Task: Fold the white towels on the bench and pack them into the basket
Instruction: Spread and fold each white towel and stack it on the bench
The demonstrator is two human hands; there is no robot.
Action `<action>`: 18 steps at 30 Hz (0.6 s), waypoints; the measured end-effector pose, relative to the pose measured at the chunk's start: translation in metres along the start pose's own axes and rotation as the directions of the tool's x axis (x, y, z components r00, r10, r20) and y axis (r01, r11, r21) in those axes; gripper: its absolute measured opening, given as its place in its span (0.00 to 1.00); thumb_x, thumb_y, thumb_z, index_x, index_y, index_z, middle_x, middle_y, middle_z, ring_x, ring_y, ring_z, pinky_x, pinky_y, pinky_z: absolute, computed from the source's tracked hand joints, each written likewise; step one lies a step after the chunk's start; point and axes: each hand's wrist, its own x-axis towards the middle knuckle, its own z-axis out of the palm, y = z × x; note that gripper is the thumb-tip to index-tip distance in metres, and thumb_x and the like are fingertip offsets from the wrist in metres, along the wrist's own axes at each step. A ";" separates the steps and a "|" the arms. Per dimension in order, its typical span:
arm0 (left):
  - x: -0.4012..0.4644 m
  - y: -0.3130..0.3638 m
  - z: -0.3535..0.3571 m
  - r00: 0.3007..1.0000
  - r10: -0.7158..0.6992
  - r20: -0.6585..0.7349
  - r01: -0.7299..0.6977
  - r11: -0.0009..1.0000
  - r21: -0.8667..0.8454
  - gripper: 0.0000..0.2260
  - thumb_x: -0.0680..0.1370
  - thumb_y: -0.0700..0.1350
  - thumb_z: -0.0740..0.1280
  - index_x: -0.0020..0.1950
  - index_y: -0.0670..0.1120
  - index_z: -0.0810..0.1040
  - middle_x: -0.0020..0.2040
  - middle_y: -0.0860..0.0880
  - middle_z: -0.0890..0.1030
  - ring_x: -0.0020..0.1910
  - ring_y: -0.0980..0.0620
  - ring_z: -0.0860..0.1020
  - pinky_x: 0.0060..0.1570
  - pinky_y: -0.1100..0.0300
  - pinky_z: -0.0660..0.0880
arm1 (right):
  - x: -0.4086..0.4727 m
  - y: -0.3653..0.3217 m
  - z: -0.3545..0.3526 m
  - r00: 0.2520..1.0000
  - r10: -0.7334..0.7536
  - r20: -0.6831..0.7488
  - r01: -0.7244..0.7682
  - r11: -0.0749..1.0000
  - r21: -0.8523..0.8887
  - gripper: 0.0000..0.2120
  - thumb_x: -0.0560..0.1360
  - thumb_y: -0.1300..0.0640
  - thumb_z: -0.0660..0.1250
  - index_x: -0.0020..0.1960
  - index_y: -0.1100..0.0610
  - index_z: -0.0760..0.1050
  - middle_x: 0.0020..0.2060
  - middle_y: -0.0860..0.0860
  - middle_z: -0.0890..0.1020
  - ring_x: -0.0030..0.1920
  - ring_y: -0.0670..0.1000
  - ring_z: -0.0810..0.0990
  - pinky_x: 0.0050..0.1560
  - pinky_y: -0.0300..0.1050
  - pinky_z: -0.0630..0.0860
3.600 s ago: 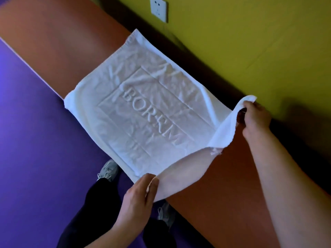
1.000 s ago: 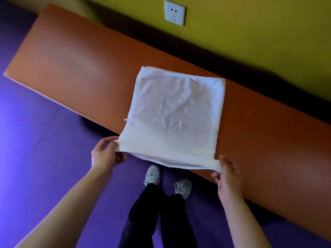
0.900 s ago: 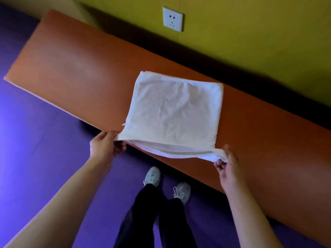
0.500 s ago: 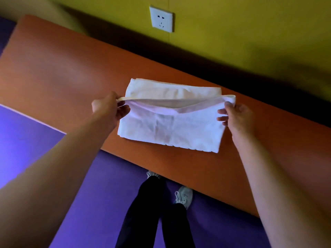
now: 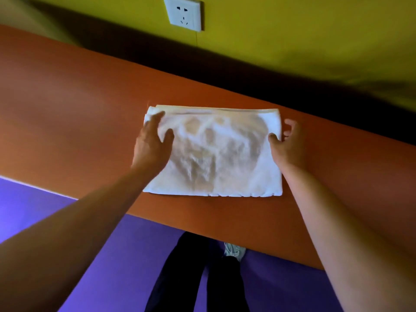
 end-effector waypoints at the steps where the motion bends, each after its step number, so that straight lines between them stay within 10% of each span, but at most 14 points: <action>1: -0.011 -0.003 0.009 0.987 0.149 0.054 -0.155 0.979 0.131 0.20 0.82 0.47 0.64 0.75 0.51 0.69 0.71 0.48 0.74 0.64 0.43 0.75 0.61 0.46 0.75 | -0.004 0.002 0.002 0.999 -0.050 -0.014 0.049 0.998 -0.045 0.28 0.74 0.47 0.68 0.72 0.51 0.68 0.63 0.54 0.76 0.61 0.57 0.77 0.59 0.59 0.77; 5: -0.060 -0.007 0.049 0.864 0.391 0.317 -0.487 0.807 0.333 0.21 0.80 0.47 0.65 0.73 0.50 0.72 0.73 0.46 0.73 0.67 0.41 0.72 0.63 0.43 0.74 | -0.008 -0.006 0.003 0.922 -0.387 -0.014 0.350 0.848 -0.398 0.35 0.76 0.50 0.67 0.80 0.49 0.59 0.76 0.55 0.67 0.73 0.60 0.68 0.68 0.59 0.70; 10: -0.105 -0.011 0.089 0.750 0.406 0.522 -0.621 0.705 0.343 0.25 0.80 0.51 0.60 0.77 0.53 0.65 0.77 0.49 0.68 0.69 0.43 0.70 0.63 0.46 0.73 | 0.008 -0.011 0.010 0.718 -0.576 0.389 0.683 0.479 -0.552 0.29 0.82 0.52 0.61 0.81 0.48 0.58 0.81 0.55 0.60 0.80 0.58 0.59 0.79 0.64 0.54; 18: -0.118 -0.007 0.102 0.819 0.309 0.482 -0.548 0.669 0.502 0.26 0.81 0.56 0.55 0.79 0.53 0.63 0.79 0.51 0.66 0.76 0.40 0.64 0.71 0.40 0.63 | -0.009 0.034 -0.013 0.847 -0.400 0.349 0.531 0.605 -0.594 0.30 0.83 0.44 0.58 0.82 0.46 0.52 0.80 0.53 0.63 0.79 0.59 0.63 0.76 0.67 0.57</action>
